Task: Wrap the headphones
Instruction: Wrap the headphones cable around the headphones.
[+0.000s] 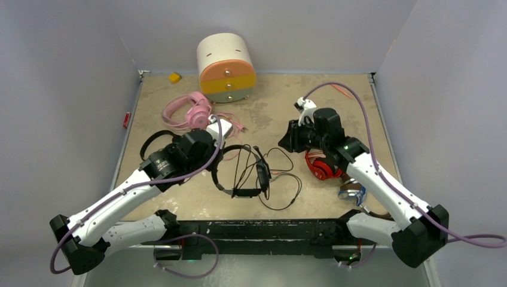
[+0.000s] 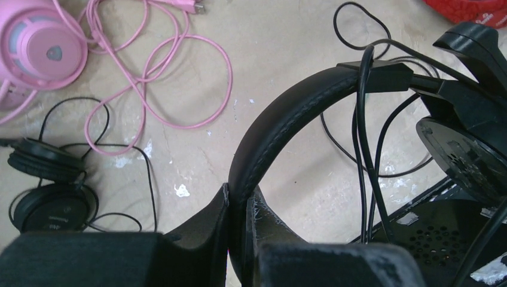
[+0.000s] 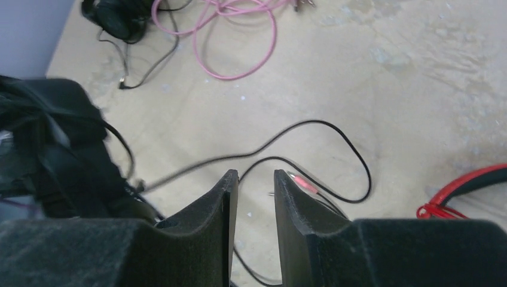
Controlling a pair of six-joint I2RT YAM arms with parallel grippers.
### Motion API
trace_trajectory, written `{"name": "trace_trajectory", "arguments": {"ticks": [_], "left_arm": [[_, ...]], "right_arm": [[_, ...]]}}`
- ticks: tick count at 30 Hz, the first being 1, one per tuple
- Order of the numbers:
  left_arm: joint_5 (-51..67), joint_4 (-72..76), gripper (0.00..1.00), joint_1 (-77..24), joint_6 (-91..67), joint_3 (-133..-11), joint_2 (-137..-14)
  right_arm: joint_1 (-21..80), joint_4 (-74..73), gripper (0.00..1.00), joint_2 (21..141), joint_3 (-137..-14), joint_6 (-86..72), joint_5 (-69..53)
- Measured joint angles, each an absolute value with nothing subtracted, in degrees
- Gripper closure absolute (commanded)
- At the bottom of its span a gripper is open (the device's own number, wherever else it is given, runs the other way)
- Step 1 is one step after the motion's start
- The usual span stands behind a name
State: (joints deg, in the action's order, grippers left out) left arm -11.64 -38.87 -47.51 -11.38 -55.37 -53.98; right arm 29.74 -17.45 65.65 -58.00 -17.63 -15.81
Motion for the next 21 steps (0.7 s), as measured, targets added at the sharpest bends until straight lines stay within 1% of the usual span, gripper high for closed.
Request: {"name": "trace_trajectory", "arguments": {"ticks": [3,5,6,7,9,10,11,12,14,21], "left_arm": [[-9.6,-41.8,1.00,-44.3,-14.2,-58.4,-56.2],[-6.8,-43.2,1.00,-40.6,-15.6,-60.0,-57.8],[-5.3,-44.1,1.00,-38.7,-16.2,-60.8,-58.5],[-4.4,-44.9,1.00,-37.3,-16.8,-61.5,-59.0],[-2.8,-46.5,1.00,-35.1,-18.1,-62.9,-60.0],[-2.2,-47.3,1.00,-34.7,-18.6,-63.6,-60.3],[-1.4,-48.1,1.00,-34.6,-19.2,-64.4,-60.7],[-0.7,-48.7,1.00,-34.6,-19.6,-65.1,-60.9],[0.6,-50.1,1.00,-34.6,-20.8,-66.7,-61.4],[1.6,-55.0,1.00,-34.6,-23.8,-73.5,-61.8]], "right_arm": [[29.8,-11.5,0.66,60.7,-48.7,-18.9,-13.0],[29.9,-9.1,0.62,58.7,-45.5,-19.3,-12.6],[29.9,-7.0,0.58,57.5,-43.3,-19.5,-12.5],[29.9,-5.1,0.50,56.6,-41.5,-19.6,-12.5],[29.9,-1.2,0.31,55.6,-38.3,-19.8,-12.6],[29.9,0.4,0.23,55.5,-37.3,-19.9,-12.4],[29.9,2.2,0.17,55.4,-36.2,-20.0,-12.3],[29.9,3.7,0.13,55.5,-35.2,-20.2,-11.9],[29.9,6.0,0.11,55.5,-33.8,-20.7,-11.1],[29.9,17.3,0.11,55.4,-28.2,-21.6,-9.1]]}}
